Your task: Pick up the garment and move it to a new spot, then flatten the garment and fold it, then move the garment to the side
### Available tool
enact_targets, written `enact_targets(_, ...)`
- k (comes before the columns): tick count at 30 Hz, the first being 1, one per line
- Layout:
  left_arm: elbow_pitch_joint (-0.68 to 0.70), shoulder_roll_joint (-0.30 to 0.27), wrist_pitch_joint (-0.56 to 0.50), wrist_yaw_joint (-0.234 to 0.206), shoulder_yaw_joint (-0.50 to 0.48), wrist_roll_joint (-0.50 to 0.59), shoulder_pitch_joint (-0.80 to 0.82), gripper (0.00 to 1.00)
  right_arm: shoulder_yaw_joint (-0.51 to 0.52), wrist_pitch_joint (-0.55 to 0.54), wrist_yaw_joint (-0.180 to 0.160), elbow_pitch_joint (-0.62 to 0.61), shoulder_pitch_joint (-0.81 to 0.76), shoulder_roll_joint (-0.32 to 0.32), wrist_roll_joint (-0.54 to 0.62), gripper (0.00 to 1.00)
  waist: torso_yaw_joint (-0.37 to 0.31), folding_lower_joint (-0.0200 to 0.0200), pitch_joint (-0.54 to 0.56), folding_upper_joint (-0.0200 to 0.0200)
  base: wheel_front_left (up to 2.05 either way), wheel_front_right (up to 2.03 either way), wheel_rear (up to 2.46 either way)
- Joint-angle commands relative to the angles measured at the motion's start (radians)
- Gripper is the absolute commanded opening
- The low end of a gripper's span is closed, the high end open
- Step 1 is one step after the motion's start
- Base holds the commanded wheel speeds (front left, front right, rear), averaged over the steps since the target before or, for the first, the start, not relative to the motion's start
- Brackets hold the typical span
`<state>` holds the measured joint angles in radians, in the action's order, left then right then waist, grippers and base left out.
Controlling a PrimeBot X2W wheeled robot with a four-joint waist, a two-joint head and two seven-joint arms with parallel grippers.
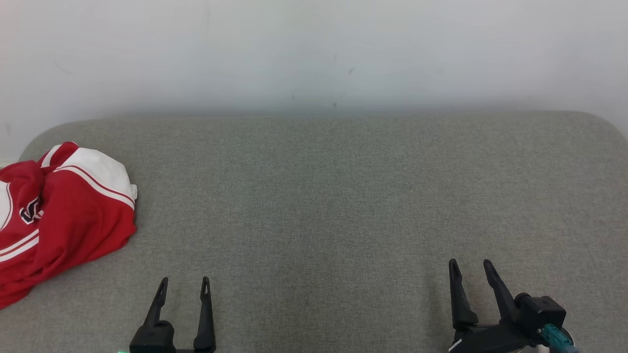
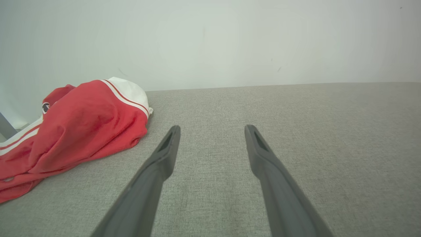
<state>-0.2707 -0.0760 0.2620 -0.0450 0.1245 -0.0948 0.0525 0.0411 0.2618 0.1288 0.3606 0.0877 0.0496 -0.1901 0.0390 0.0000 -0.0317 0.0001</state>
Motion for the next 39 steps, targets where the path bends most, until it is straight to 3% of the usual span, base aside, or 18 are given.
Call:
enact_targets(1,-0.004,0.004,0.004,0.0,-0.004,0.007,0.011,1.0,0.0,0.005,0.004,0.001,0.007,0.001,0.006,1.0,0.0,0.0,-0.001,-0.0001,0.0,0.0,0.0)
enact_targets(19,-0.024,0.014,0.004,0.011,-0.017,0.005,0.027,1.0,0.01,0.003,0.004,-0.003,-0.005,0.001,-0.003,1.0,0.031,0.0,-0.007,-0.0001,0.0,0.0,0.0)
enact_targets(28,-0.031,0.019,0.004,0.002,-0.021,-0.001,0.014,1.0,0.014,0.003,0.003,-0.003,-0.017,0.001,-0.006,1.0,0.171,0.0,0.008,-0.0001,0.0,0.0,0.0)
enact_targets(39,-0.04,0.008,0.004,0.005,-0.057,-0.001,-0.022,1.0,-0.015,0.003,0.003,0.008,-0.03,0.001,-0.028,1.0,0.411,0.0,0.037,-0.0001,0.0,0.0,0.0)
